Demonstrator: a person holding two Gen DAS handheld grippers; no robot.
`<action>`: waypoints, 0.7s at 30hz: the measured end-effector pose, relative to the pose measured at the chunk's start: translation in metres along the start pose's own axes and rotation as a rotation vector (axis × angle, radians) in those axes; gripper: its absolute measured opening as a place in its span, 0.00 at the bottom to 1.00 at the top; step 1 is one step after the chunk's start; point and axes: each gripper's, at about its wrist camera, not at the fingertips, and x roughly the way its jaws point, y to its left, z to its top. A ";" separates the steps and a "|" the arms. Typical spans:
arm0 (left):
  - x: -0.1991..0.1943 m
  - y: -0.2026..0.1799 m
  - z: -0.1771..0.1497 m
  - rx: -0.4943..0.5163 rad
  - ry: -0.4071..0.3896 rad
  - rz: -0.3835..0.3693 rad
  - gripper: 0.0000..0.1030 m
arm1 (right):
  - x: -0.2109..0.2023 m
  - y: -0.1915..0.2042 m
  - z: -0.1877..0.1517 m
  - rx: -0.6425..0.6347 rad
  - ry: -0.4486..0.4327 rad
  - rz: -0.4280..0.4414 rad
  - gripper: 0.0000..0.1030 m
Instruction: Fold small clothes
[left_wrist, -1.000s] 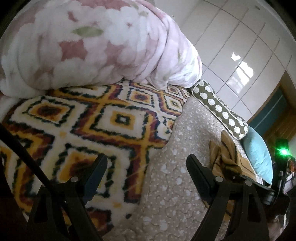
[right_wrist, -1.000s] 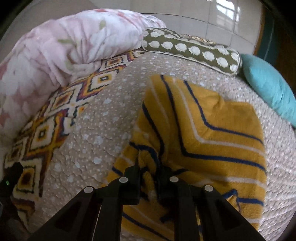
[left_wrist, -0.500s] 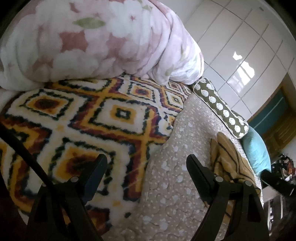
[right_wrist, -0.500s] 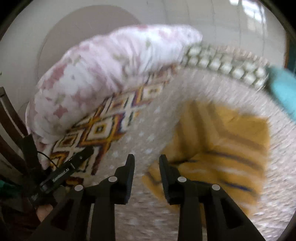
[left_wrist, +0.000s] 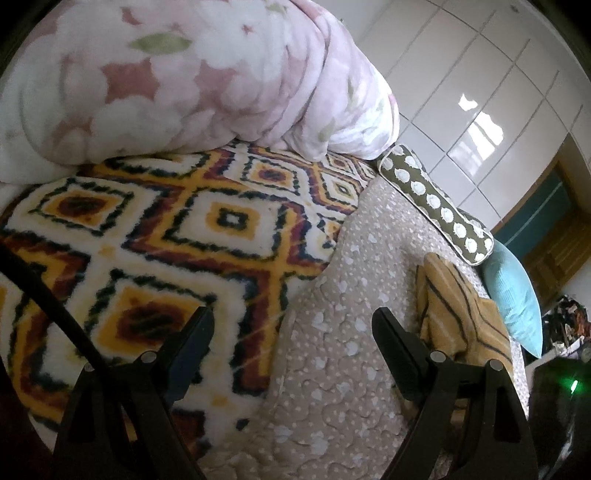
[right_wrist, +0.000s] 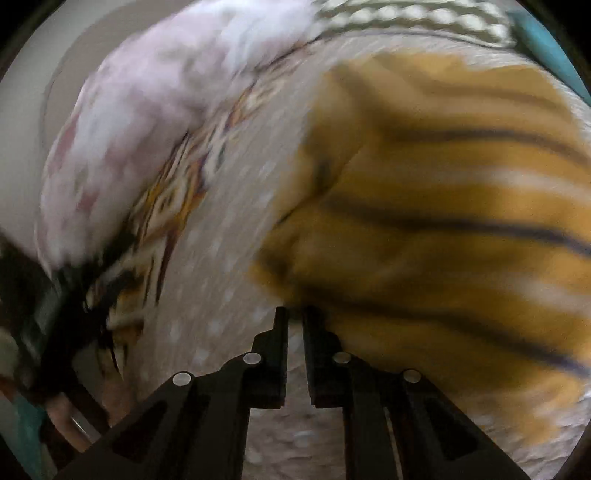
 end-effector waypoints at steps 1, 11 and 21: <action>0.000 0.000 0.000 -0.001 0.001 -0.003 0.84 | 0.006 0.009 -0.005 -0.031 0.025 0.001 0.09; -0.001 -0.011 -0.006 0.027 0.016 -0.020 0.84 | -0.091 0.029 0.055 -0.137 -0.289 -0.241 0.44; -0.003 -0.025 -0.012 0.090 0.010 -0.062 0.84 | 0.022 0.018 0.134 -0.205 -0.064 -0.538 0.10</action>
